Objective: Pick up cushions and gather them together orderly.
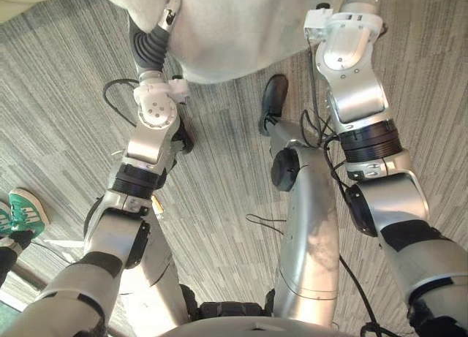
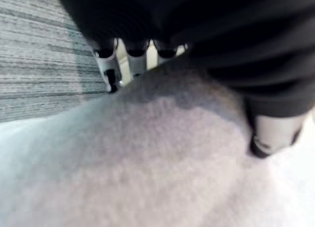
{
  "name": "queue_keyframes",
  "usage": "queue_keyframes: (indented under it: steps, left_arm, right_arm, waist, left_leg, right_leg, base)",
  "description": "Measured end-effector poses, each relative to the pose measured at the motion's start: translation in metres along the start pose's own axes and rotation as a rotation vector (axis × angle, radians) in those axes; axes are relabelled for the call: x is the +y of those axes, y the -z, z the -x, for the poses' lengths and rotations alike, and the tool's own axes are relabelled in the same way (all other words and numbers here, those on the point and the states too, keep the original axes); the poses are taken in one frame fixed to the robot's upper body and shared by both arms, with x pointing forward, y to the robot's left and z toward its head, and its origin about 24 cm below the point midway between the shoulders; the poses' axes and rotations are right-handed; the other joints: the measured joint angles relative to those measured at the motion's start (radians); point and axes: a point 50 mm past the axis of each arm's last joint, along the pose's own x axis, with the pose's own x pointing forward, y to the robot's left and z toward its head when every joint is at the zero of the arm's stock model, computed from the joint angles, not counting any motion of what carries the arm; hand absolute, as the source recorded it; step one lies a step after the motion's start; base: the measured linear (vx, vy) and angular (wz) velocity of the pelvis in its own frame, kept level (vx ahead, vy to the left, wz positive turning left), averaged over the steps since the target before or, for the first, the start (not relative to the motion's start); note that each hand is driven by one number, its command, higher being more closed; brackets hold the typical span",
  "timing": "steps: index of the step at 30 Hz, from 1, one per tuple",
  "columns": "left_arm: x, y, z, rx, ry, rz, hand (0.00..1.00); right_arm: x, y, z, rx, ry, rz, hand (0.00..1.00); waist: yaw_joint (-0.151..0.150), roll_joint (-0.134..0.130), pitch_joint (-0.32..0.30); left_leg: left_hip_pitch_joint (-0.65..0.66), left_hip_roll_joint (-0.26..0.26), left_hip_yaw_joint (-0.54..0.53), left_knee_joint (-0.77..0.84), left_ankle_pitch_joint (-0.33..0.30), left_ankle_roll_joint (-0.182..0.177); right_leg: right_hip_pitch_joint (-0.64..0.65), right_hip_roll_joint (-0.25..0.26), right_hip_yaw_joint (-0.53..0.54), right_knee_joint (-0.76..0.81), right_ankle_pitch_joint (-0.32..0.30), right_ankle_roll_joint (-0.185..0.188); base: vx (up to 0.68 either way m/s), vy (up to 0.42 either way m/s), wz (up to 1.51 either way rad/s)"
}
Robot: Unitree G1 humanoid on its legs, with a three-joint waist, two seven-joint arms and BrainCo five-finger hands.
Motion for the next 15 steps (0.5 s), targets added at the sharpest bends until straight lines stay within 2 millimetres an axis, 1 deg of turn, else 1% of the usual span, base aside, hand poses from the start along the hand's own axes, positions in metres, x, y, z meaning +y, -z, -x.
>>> queue_keyframes:
  steps: [1, 4, 6, 9, 12, 14, 15]
  left_arm:
    - [0.002, -0.002, 0.001, -0.010, 0.000, 0.000, 1.00]
    - [0.005, -0.006, 0.000, -0.031, -0.001, -0.003, 1.00]
    - [0.004, -0.010, 0.001, -0.046, 0.002, 0.007, 1.00]
    - [0.010, -0.016, 0.007, -0.082, -0.011, 0.009, 1.00]
    - [0.014, -0.015, 0.013, -0.092, -0.017, 0.001, 1.00]
    - [0.018, -0.016, 0.021, -0.110, -0.028, -0.015, 1.00]
    - [0.019, -0.016, 0.023, -0.114, -0.033, -0.017, 1.00]
  right_arm:
    - [0.000, -0.005, 0.003, -0.024, -0.004, -0.008, 1.00]
    - [0.001, -0.009, 0.009, -0.055, -0.031, -0.024, 1.00]
    - [0.000, -0.008, 0.012, -0.055, -0.043, -0.028, 1.00]
    - [0.000, -0.005, 0.022, -0.044, -0.064, -0.038, 1.00]
    - [0.000, -0.001, 0.035, -0.014, -0.080, -0.067, 1.00]
    - [-0.001, 0.001, 0.051, 0.010, -0.074, -0.133, 1.00]
    - [-0.001, 0.002, 0.054, 0.017, -0.072, -0.151, 1.00]
  waist:
    - [-0.001, 0.000, 0.000]
    - [-0.006, 0.000, 0.000]
    - [-0.006, 0.000, 0.000]
    - [-0.012, 0.000, -0.001]
    - [-0.017, 0.000, -0.003]
    - [-0.017, -0.001, -0.008]
    - [-0.017, -0.001, -0.008]
  left_leg:
    - [0.017, 0.000, 0.001, -0.011, 0.000, -0.001]
    - [0.068, 0.000, 0.001, -0.047, 0.005, -0.011]
    - [0.101, 0.000, 0.000, -0.068, 0.010, -0.021]
    - [0.168, 0.000, -0.003, -0.110, 0.016, -0.031]
    - [0.240, -0.001, -0.006, -0.150, 0.020, -0.038]
    - [0.317, -0.003, -0.006, -0.189, 0.025, -0.046]
    - [0.335, -0.003, -0.005, -0.198, 0.025, -0.047]
  right_leg:
    - [0.016, 0.000, 0.000, -0.011, -0.003, -0.006]
    - [0.067, 0.000, -0.009, -0.040, -0.005, -0.011]
    - [0.099, 0.001, -0.017, -0.057, -0.005, -0.010]
    - [0.168, 0.004, -0.033, -0.091, -0.004, -0.018]
    - [0.247, 0.008, -0.047, -0.131, -0.004, -0.018]
    - [0.327, 0.016, -0.051, -0.171, -0.003, -0.019]
    - [0.346, 0.018, -0.051, -0.181, -0.003, -0.019]
  base:
    - [-0.05, -0.009, -0.03]
    - [-0.04, -0.010, -0.01]
    - [0.00, 0.000, 0.00]
    - [0.00, 0.000, 0.00]
    - [0.00, 0.000, 0.00]
    - [0.00, 0.000, 0.00]
    - [0.00, 0.000, 0.00]
